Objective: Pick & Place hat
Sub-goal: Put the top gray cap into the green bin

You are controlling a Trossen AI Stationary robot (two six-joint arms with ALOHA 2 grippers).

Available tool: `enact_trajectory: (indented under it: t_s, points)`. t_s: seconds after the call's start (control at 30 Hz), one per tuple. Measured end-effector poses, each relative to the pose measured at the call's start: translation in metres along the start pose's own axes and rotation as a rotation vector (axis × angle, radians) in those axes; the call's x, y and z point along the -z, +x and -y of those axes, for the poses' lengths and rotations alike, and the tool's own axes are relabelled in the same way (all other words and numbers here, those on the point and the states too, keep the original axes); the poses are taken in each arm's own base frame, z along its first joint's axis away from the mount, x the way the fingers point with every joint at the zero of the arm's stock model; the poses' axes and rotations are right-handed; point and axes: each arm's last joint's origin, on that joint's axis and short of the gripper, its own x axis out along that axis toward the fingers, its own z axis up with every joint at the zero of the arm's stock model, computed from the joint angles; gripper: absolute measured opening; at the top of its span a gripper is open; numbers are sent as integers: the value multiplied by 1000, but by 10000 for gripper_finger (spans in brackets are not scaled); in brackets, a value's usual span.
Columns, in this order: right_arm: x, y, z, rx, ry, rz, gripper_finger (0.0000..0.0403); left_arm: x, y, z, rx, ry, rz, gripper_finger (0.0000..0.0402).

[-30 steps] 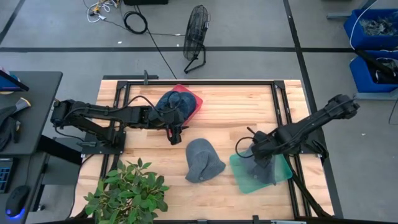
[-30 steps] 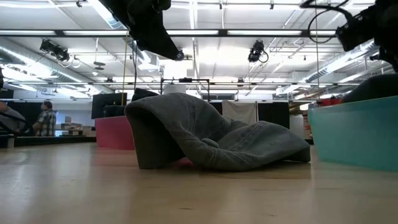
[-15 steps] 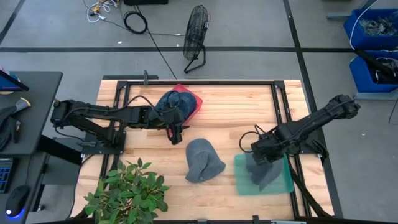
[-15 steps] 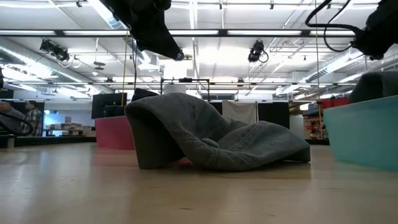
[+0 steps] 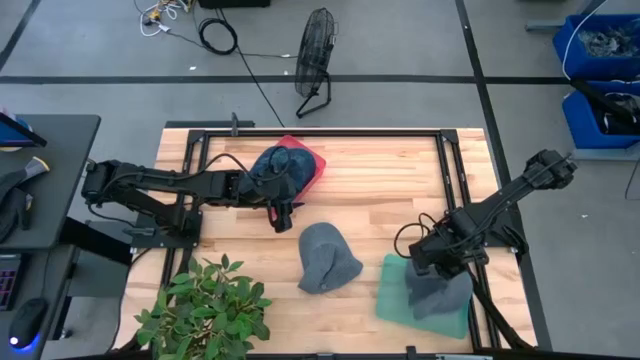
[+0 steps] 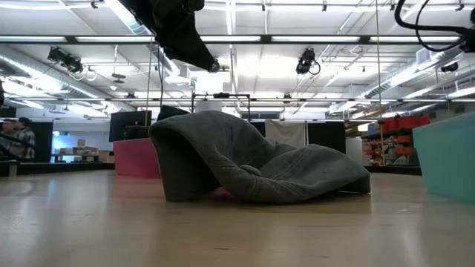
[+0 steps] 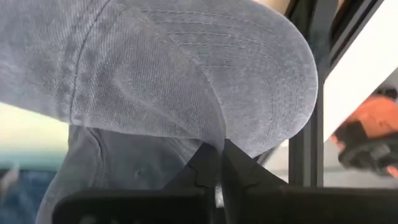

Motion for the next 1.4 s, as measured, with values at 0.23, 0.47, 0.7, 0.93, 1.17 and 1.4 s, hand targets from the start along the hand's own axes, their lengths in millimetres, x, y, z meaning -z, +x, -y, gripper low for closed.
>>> enact_trajectory:
  t_s: [0.23,0.47,0.7,0.93,1.17,1.4]
  points:
    - [16,-16,-7,-66,-85,-96,6,0,0,0,0,1,-1,169]
    - [17,-12,-4,-144,-78,137,6,0,0,0,0,1,-1,169]
    - [24,14,-4,-143,59,98,6,1,0,0,-1,1,-9,169]
    - [24,27,-12,-202,34,254,5,1,0,0,0,3,-8,169]
    - [40,6,-9,-196,-87,136,6,1,0,0,-2,4,-7,169]
    - [65,-42,2,-209,-162,91,6,1,0,-1,-2,3,-7,169]
